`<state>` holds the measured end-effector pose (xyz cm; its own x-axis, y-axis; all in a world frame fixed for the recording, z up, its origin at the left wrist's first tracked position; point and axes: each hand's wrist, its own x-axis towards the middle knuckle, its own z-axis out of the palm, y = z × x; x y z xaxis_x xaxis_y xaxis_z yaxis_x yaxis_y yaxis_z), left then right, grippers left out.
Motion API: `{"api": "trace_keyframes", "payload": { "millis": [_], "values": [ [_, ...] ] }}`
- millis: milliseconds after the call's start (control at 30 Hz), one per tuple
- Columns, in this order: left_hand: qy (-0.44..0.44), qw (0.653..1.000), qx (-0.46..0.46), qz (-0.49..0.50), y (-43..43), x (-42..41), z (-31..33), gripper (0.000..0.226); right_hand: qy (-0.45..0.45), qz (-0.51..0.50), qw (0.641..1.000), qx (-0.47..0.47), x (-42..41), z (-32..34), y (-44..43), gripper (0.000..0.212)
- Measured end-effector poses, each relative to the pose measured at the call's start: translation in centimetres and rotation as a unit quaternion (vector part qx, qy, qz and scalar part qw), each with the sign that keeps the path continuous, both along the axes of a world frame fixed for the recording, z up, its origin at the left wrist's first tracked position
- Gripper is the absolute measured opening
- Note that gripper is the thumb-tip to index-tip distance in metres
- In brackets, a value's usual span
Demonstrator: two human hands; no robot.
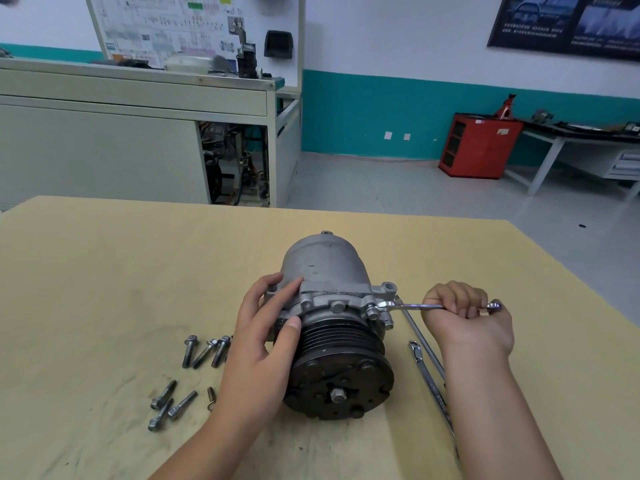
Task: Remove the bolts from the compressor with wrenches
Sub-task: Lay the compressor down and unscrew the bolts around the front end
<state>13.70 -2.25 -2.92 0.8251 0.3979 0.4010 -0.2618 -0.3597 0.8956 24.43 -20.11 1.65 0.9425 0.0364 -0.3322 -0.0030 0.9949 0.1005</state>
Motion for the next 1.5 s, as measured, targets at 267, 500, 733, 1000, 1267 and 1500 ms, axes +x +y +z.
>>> {"api": "trace_keyframes", "payload": {
  "millis": [267,500,733,1000,1267,1500],
  "values": [
    [0.004,1.000,-0.016,0.000,0.0,0.1,0.1,0.037,0.018,-0.015,0.999,-0.047,-0.1,-0.6,0.0,0.015],
    [0.010,1.000,-0.014,-0.001,-0.1,0.0,0.1,0.037,0.028,-0.023,0.998,-0.056,-0.1,-0.9,0.1,0.011],
    [0.011,1.000,-0.028,-0.006,-0.3,0.0,0.1,0.037,0.014,-0.036,0.996,-0.076,-0.3,-0.4,0.3,0.013],
    [0.006,0.999,-0.039,-0.003,-0.3,0.1,0.0,0.038,-0.064,-0.046,0.983,-0.165,-1.0,2.2,0.6,0.053],
    [0.008,1.000,-0.025,0.000,-0.3,0.1,0.0,0.038,-0.191,-0.097,0.908,-0.361,-2.7,5.5,2.3,0.060],
    [0.007,1.000,-0.030,-0.001,-0.3,0.1,0.1,0.038,-0.255,-0.082,0.862,-0.430,-3.5,7.0,3.6,0.058]
  ]
}}
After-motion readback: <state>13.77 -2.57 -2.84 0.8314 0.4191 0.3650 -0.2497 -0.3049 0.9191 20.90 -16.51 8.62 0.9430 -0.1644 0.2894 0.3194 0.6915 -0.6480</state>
